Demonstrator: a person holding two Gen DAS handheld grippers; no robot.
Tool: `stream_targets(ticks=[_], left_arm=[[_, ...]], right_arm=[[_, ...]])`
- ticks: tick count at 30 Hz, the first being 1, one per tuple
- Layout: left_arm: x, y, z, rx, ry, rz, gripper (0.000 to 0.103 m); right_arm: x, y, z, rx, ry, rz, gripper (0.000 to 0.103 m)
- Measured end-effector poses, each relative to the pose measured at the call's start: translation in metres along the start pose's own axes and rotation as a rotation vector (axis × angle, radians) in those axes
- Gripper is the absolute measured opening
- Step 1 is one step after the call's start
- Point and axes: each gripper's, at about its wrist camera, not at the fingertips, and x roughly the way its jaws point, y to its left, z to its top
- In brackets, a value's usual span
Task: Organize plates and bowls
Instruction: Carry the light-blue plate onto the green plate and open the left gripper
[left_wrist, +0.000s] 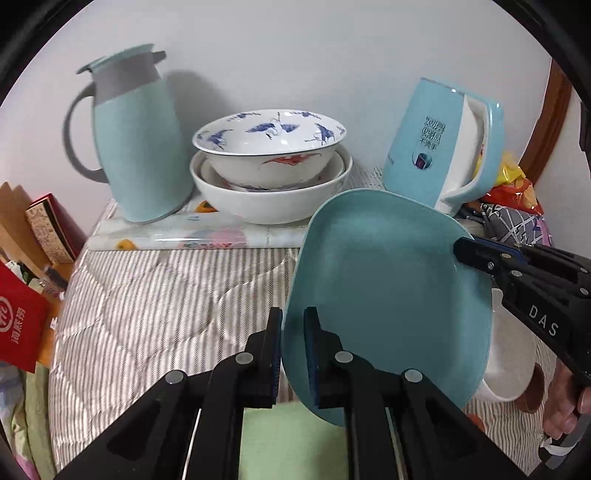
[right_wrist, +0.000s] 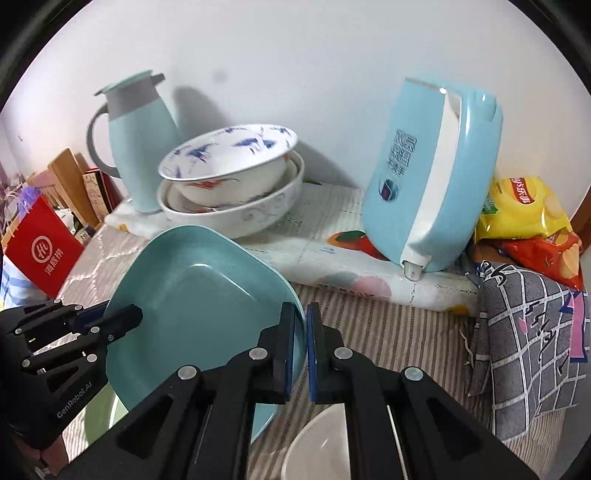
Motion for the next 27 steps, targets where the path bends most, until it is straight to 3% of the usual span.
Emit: stream_targets(ticks=[17, 27], left_arm=[[-0.067, 0.024, -0.066, -0.065, -0.043, 0.035, 0.012], [-0.068, 0.043, -0.102, -0.124, -0.009, 0.077, 0.012]], right_arm=[[-0.059, 0.052, -0.040, -0.049, -0.039, 0.031, 0.007], [-0.047, 0.080, -0.070, -0.101, 0.009, 0.074, 0.007]])
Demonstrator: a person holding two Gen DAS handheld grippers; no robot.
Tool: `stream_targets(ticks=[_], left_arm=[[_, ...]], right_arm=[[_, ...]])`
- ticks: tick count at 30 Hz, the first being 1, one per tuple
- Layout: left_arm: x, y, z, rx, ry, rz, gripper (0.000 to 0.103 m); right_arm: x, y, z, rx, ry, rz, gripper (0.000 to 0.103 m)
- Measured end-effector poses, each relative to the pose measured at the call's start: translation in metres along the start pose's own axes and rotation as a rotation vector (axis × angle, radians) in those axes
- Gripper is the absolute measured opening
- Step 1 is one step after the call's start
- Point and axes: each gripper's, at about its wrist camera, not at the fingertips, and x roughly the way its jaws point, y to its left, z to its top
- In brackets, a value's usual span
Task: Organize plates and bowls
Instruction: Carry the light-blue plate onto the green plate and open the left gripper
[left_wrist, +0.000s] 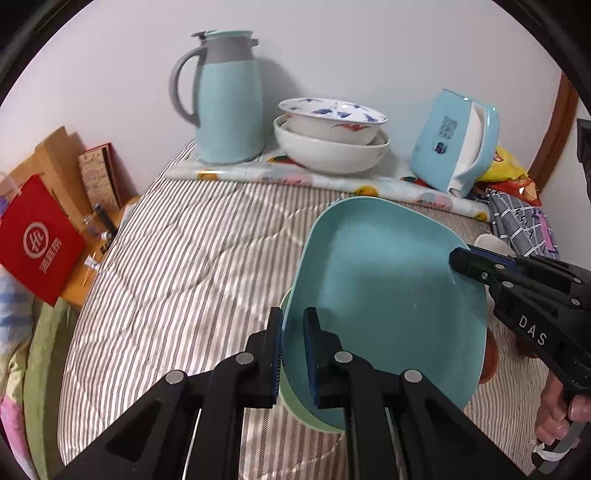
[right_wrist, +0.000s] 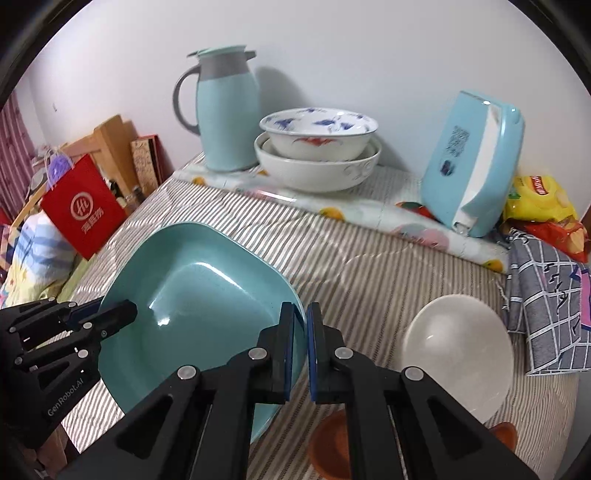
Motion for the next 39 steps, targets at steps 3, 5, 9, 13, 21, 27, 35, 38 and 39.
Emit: stream_targets(ticks=[3, 5, 9, 13, 21, 27, 35, 38, 39], left_arm=[[0.003, 0.002, -0.006, -0.011, 0.013, 0.002, 0.012], [0.004, 0.002, -0.009, -0.010, 0.016, 0.006, 0.012], [0.009, 0.001, -0.013, -0.013, 0.035, 0.011, 0.012], [0.012, 0.000, -0.016, -0.008, 0.048, 0.020, 0.012], [0.023, 0.000, -0.021, -0.006, 0.079, 0.026, 0.012], [0.032, -0.003, -0.027, -0.008, 0.103, 0.023, 0.012], [0.033, 0.000, -0.027, 0.004, 0.105, 0.032, 0.012], [0.035, 0.000, -0.028, 0.008, 0.115, 0.031, 0.012], [0.036, 0.000, -0.028, 0.011, 0.120, 0.031, 0.012]], right_arm=[[0.005, 0.004, -0.005, -0.012, 0.014, 0.006, 0.007], [0.007, 0.005, -0.007, -0.017, 0.020, 0.010, 0.007], [0.011, 0.007, -0.008, -0.027, 0.033, 0.010, 0.007], [0.015, 0.007, -0.010, -0.030, 0.037, 0.013, 0.007], [0.031, 0.007, -0.014, -0.031, 0.063, 0.032, 0.008], [0.044, 0.004, -0.016, -0.042, 0.090, 0.030, 0.009], [0.054, 0.006, -0.017, -0.049, 0.098, 0.046, 0.009], [0.058, 0.006, -0.018, -0.049, 0.098, 0.047, 0.010], [0.059, 0.006, -0.018, -0.048, 0.098, 0.047, 0.010]])
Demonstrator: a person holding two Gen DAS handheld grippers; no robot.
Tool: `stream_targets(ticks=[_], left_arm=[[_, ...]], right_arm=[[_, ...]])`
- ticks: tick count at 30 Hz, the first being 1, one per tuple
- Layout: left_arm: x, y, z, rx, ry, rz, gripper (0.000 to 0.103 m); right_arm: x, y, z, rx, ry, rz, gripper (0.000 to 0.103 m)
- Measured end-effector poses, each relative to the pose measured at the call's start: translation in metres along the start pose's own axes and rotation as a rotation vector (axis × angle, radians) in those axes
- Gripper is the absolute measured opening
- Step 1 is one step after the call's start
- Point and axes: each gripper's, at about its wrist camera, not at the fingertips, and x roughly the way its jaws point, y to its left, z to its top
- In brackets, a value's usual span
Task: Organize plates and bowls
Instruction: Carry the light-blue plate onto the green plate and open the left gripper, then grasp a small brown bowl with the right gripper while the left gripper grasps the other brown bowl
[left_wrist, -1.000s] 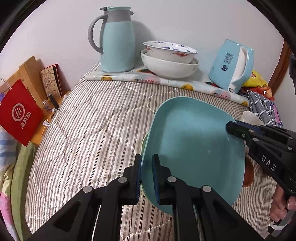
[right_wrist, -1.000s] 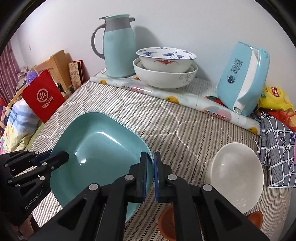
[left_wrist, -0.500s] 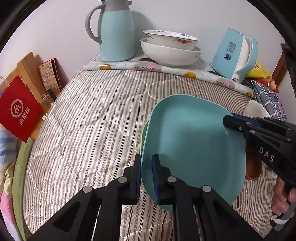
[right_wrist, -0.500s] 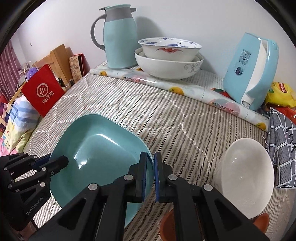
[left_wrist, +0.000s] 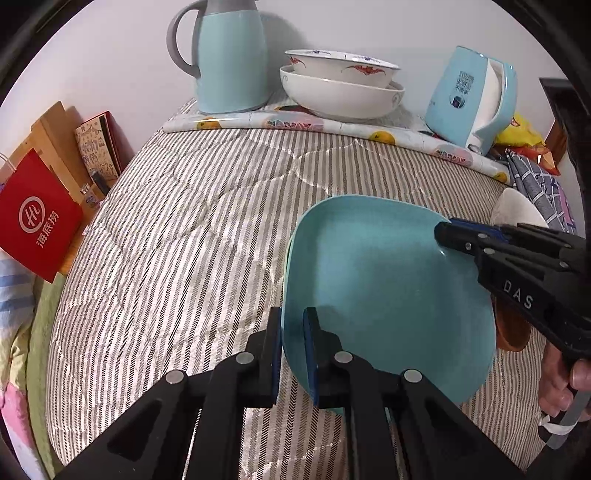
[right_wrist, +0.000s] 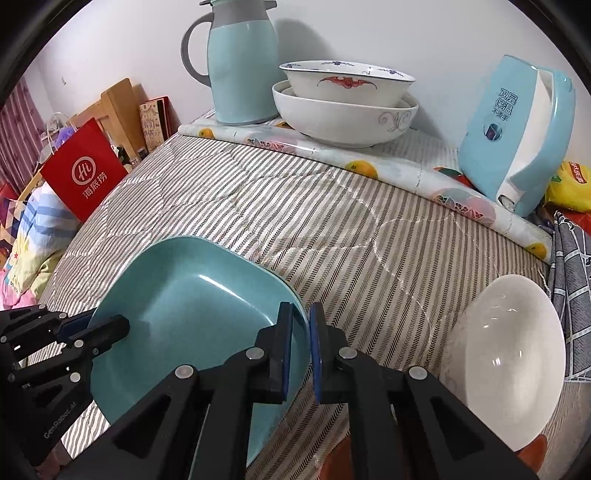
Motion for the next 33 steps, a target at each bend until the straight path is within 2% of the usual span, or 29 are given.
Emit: stream_targets(ticks=[6, 8, 12, 14, 19, 24, 30, 33], left_arm=[[0.000, 0.004, -0.001, -0.016, 0.010, -0.028, 0.013], [-0.003, 0.005, 0.000, -0.023, 0.008, -0.029, 0.020], [-0.012, 0.004, 0.003, -0.025, -0.015, -0.029, 0.035], [-0.020, 0.002, 0.004, -0.021, -0.030, -0.033, 0.036], [-0.045, -0.015, 0.008, 0.015, -0.082, -0.053, 0.036], [-0.069, -0.042, 0.011, 0.048, -0.139, -0.089, 0.036], [-0.084, -0.085, 0.007, 0.096, -0.165, -0.144, 0.036], [-0.084, -0.108, 0.002, 0.118, -0.162, -0.143, 0.036]], right_arm=[[0.002, 0.000, 0.001, 0.001, 0.000, -0.005, 0.010], [-0.001, 0.000, 0.000, 0.001, -0.006, 0.000, 0.012], [-0.012, -0.002, 0.000, 0.017, -0.015, 0.001, 0.029], [-0.023, -0.003, -0.002, 0.016, -0.038, -0.019, 0.033], [-0.063, -0.022, -0.009, 0.079, -0.096, -0.034, 0.055], [-0.110, -0.055, -0.029, 0.168, -0.157, -0.106, 0.055], [-0.161, -0.100, -0.069, 0.266, -0.214, -0.196, 0.055], [-0.179, -0.123, -0.090, 0.312, -0.227, -0.192, 0.056]])
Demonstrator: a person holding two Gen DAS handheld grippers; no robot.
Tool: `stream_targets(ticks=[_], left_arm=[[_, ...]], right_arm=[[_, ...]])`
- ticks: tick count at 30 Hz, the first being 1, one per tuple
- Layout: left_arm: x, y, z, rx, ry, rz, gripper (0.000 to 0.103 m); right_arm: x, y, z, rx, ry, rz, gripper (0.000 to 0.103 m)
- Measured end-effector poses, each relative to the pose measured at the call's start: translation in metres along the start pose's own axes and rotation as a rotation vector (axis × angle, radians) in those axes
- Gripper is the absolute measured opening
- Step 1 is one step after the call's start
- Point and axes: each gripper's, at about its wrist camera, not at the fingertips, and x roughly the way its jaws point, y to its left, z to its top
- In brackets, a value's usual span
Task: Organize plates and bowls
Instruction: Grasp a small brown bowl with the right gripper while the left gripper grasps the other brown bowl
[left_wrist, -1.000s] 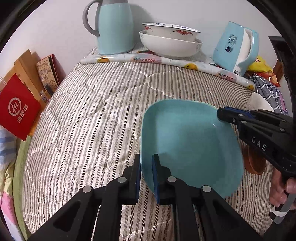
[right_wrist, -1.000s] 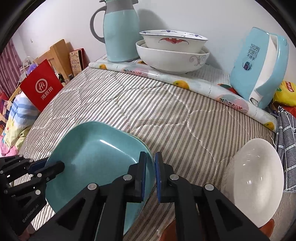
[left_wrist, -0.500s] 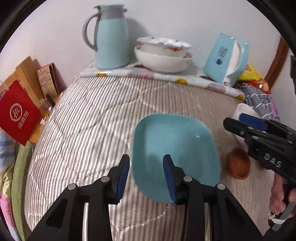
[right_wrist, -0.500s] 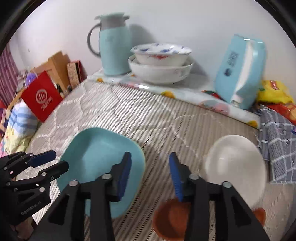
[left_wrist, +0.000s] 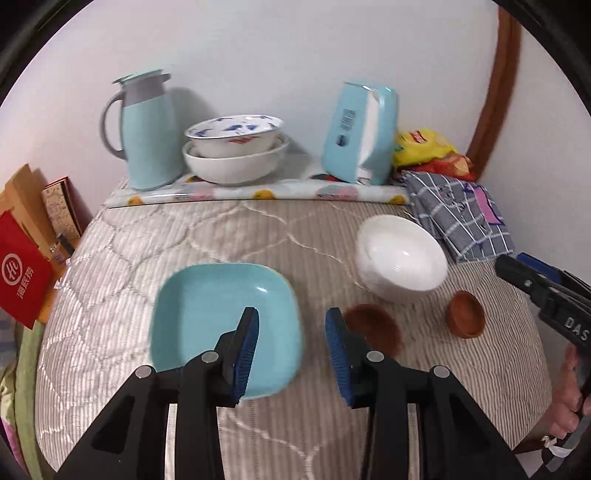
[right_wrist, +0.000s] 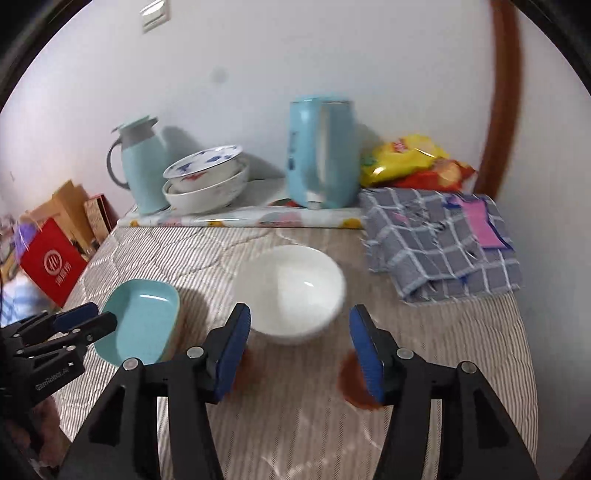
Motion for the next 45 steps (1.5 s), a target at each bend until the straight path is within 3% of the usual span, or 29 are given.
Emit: stream_targets(ticks=[5, 13, 19, 29, 45], left_arm=[[0.010, -0.027, -0.006, 0.018, 0.032, -0.020, 0.036], [0.033, -0.042, -0.015, 0.007, 0.092, 0.002, 0.038], [0.047, -0.047, -0.017, 0.006, 0.119, 0.021, 0.038], [0.071, -0.046, -0.023, -0.045, 0.161, -0.035, 0.040], [0.113, -0.042, -0.023, -0.090, 0.233, -0.006, 0.040]], right_arm=[[-0.008, -0.042, -0.017, 0.057, 0.013, -0.069, 0.056], [0.002, -0.081, -0.045, 0.104, 0.056, -0.077, 0.056], [0.014, -0.089, -0.054, 0.099, 0.074, -0.086, 0.056], [0.038, -0.097, -0.062, 0.111, 0.112, -0.070, 0.056], [0.089, -0.101, -0.066, 0.109, 0.198, -0.035, 0.041]])
